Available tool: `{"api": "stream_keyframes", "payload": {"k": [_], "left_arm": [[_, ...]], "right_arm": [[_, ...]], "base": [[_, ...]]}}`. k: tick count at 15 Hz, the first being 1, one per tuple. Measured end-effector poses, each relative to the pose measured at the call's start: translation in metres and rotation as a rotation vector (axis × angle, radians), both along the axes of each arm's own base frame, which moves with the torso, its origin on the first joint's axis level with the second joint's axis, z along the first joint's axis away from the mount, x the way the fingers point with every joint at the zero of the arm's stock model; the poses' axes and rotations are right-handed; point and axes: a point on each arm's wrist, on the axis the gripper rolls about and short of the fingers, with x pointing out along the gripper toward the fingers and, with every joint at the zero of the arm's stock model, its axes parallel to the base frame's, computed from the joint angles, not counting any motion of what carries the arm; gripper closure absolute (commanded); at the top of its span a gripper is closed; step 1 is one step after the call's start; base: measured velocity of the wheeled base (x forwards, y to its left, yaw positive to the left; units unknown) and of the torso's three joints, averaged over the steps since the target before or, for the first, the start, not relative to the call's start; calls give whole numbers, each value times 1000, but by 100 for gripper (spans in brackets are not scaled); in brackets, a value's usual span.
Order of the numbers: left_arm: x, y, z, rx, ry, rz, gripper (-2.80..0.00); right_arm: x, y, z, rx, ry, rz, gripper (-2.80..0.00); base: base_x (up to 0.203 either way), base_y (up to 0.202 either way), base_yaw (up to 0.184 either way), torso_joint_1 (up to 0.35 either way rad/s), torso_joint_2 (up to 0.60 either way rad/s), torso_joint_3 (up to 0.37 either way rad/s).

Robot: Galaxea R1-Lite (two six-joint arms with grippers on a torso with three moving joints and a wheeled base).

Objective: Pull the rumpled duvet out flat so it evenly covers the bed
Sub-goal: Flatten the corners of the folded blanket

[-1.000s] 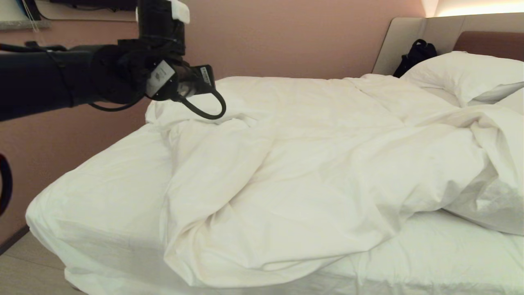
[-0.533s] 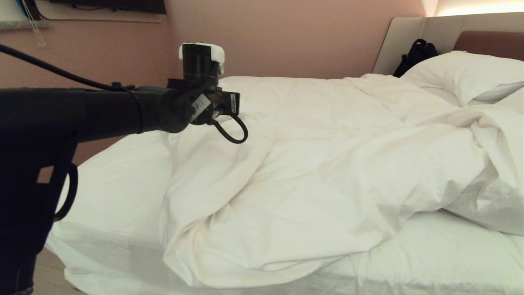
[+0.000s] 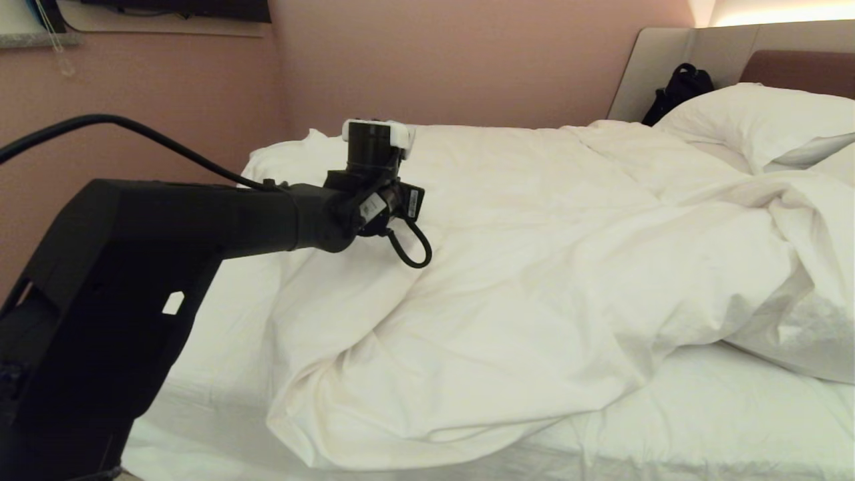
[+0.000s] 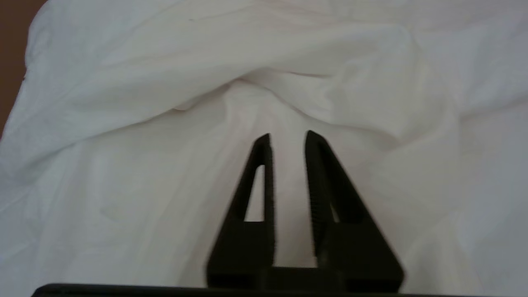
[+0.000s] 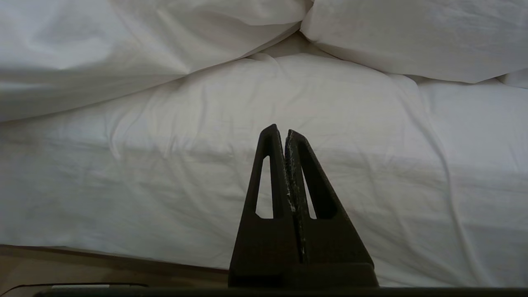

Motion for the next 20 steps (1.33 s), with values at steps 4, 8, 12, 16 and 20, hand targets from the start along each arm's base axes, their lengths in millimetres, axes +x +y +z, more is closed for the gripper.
{"api": "stream_keyframes", "payload": {"k": [4, 8, 12, 16, 20], "left_arm": [[-3, -13, -9, 8, 14, -28, -280], [-6, -26, -13, 67, -11, -54, -280], [2, -35, -24, 158, -97, -14, -280], [3, -47, -41, 178, -86, -29, -280], [4, -53, -52, 187, -70, -41, -280]], "right_arm": [[0, 0, 0, 0, 0, 0, 0], [0, 0, 0, 0, 0, 0, 0], [0, 0, 0, 0, -1, 0, 0], [0, 0, 0, 0, 0, 1, 0], [0, 0, 0, 0, 0, 1, 0]], "base": [[0, 0, 0, 0, 0, 0], [0, 0, 0, 0, 0, 0], [0, 0, 0, 0, 0, 0], [0, 0, 0, 0, 0, 0], [0, 0, 0, 0, 0, 0]]}}
